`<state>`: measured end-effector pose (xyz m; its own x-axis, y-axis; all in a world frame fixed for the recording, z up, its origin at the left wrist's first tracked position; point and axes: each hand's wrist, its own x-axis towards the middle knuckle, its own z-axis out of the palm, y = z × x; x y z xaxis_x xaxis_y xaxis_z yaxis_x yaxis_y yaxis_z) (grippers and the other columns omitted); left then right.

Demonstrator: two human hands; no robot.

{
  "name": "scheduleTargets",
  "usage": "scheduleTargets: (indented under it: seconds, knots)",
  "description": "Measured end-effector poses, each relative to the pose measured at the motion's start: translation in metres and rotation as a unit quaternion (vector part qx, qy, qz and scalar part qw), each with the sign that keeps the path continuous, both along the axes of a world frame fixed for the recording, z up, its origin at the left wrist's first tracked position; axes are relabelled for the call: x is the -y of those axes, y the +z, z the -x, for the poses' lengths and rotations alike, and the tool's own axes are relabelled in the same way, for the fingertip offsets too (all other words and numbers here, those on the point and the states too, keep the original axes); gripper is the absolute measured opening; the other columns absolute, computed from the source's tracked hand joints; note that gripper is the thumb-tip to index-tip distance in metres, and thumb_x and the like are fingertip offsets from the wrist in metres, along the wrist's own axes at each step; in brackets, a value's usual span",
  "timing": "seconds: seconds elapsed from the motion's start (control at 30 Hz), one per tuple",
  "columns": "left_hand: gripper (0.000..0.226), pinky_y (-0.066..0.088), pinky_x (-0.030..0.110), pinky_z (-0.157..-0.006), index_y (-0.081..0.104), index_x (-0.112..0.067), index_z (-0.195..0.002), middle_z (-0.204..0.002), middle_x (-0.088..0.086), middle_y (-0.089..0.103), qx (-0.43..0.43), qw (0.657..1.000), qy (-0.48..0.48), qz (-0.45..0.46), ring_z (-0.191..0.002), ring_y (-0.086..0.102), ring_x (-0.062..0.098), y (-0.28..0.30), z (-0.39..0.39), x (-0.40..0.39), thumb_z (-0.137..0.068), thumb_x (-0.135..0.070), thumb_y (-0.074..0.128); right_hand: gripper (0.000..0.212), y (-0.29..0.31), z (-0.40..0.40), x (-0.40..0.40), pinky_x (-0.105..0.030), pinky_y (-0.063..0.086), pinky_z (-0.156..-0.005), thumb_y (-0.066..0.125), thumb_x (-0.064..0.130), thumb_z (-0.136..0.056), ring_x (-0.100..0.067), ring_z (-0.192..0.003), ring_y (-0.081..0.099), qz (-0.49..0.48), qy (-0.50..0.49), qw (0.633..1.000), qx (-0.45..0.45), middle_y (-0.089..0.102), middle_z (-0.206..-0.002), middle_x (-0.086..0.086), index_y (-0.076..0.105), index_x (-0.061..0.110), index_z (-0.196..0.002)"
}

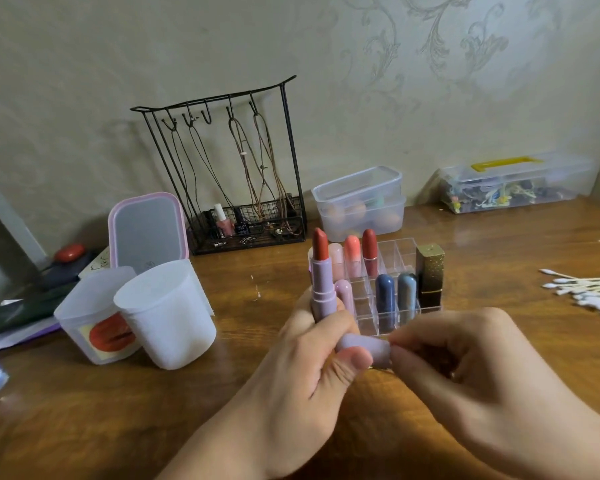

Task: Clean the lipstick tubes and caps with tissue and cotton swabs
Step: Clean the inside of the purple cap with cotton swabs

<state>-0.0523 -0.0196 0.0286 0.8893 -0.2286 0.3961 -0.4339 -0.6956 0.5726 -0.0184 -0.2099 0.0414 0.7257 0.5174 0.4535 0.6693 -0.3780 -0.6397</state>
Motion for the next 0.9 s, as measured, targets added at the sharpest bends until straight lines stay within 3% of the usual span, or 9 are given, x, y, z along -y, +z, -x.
scheduleTargets:
  seconds: [0.1,0.2,0.27,0.37,0.47,0.6,0.67,0.8,0.9]
  knots:
    - [0.050,0.027,0.001,-0.096,0.053,-0.026,-0.106,-0.112,-0.022,0.033,0.019,0.999,-0.002,-0.042,-0.118,0.036,-0.012,0.001,0.001,0.000,-0.093,-0.064,0.023,0.029,0.007,-0.002,-0.002,-0.020,0.030,-0.041,0.068,0.025,-0.087,-0.012,-0.036,0.040,-0.070,0.015,0.958,-0.278,0.051,-0.042,-0.003,0.067,0.009,-0.062]
    - [0.048,0.024,-0.001,-0.094,0.051,-0.025,-0.109,-0.111,-0.016,0.031,0.029,0.997,-0.010,-0.078,-0.114,0.036,-0.009,0.003,0.001,0.000,-0.094,-0.061,0.023,0.014,0.008,-0.004,-0.005,-0.015,0.020,-0.033,0.065,0.004,-0.067,-0.015,-0.030,0.031,-0.184,0.059,0.830,-0.523,0.039,-0.049,-0.011,0.060,0.005,-0.053]
    - [0.043,0.028,0.000,-0.090,0.051,-0.024,-0.104,-0.109,-0.013,0.031,0.039,0.995,-0.017,-0.095,-0.107,0.040,-0.003,0.005,0.001,-0.001,-0.095,-0.058,0.026,0.014,0.008,-0.005,-0.005,-0.014,0.015,-0.031,0.056,0.003,-0.071,-0.011,-0.030,0.027,-0.226,0.084,0.752,-0.613,0.035,-0.052,-0.007,0.058,0.003,-0.056]
    - [0.034,0.030,0.001,-0.086,0.052,-0.025,-0.100,-0.108,-0.011,0.030,0.065,0.987,-0.027,-0.143,-0.104,0.040,-0.003,0.010,-0.001,-0.004,-0.096,-0.051,0.031,0.015,0.012,-0.009,0.002,-0.013,0.016,-0.030,0.051,0.004,-0.070,-0.009,-0.029,0.024,-0.276,0.089,0.714,-0.638,0.031,-0.054,-0.003,0.055,0.005,-0.056]
    - [0.038,0.031,0.004,-0.085,0.058,-0.019,-0.097,-0.104,-0.006,0.036,0.081,0.989,-0.043,-0.114,-0.100,0.044,0.000,0.011,0.001,-0.004,-0.098,-0.047,0.032,0.016,0.013,-0.011,0.001,-0.016,0.021,-0.033,0.059,0.009,-0.065,-0.014,-0.032,0.026,-0.234,0.078,0.808,-0.535,0.030,-0.053,-0.006,0.052,0.009,-0.052]
    - [0.043,0.035,0.004,-0.084,0.058,-0.023,-0.099,-0.101,-0.015,0.043,0.098,0.995,0.003,-0.012,-0.102,0.049,-0.002,0.005,0.000,-0.004,-0.097,-0.055,0.030,0.020,-0.002,-0.007,0.003,-0.020,0.041,-0.046,0.064,0.024,-0.084,-0.008,-0.048,0.051,-0.098,0.014,0.989,-0.114,0.058,-0.056,0.004,0.065,0.018,-0.065]
    - [0.046,0.038,0.011,-0.084,0.059,-0.024,-0.098,-0.103,-0.010,0.046,0.074,0.997,0.013,0.024,-0.103,0.051,0.008,0.003,-0.001,-0.005,-0.096,-0.059,0.029,0.009,0.000,-0.003,0.006,-0.016,0.044,-0.054,0.062,0.032,-0.085,-0.010,-0.064,0.059,-0.045,0.035,0.998,0.039,0.060,-0.071,0.010,0.066,0.027,-0.078]
    - [0.052,0.039,0.013,-0.085,0.063,-0.016,-0.095,-0.100,-0.006,0.050,0.057,0.998,-0.007,0.037,-0.101,0.053,0.010,0.003,-0.002,-0.004,-0.096,-0.057,0.032,0.009,-0.005,-0.005,0.005,-0.019,0.044,-0.055,0.058,0.029,-0.094,-0.002,-0.064,0.051,-0.005,0.064,0.988,0.140,0.052,-0.081,0.017,0.063,0.021,-0.091]
    - [0.057,0.042,0.012,-0.085,0.061,-0.013,-0.095,-0.099,-0.007,0.052,0.024,0.995,-0.027,0.088,-0.099,0.053,0.007,0.003,-0.001,-0.004,-0.093,-0.063,0.032,0.018,-0.006,-0.009,0.005,-0.029,0.043,-0.048,0.051,0.027,-0.097,-0.015,-0.059,0.046,0.047,0.039,0.973,0.222,0.052,-0.080,0.007,0.064,0.015,-0.091]
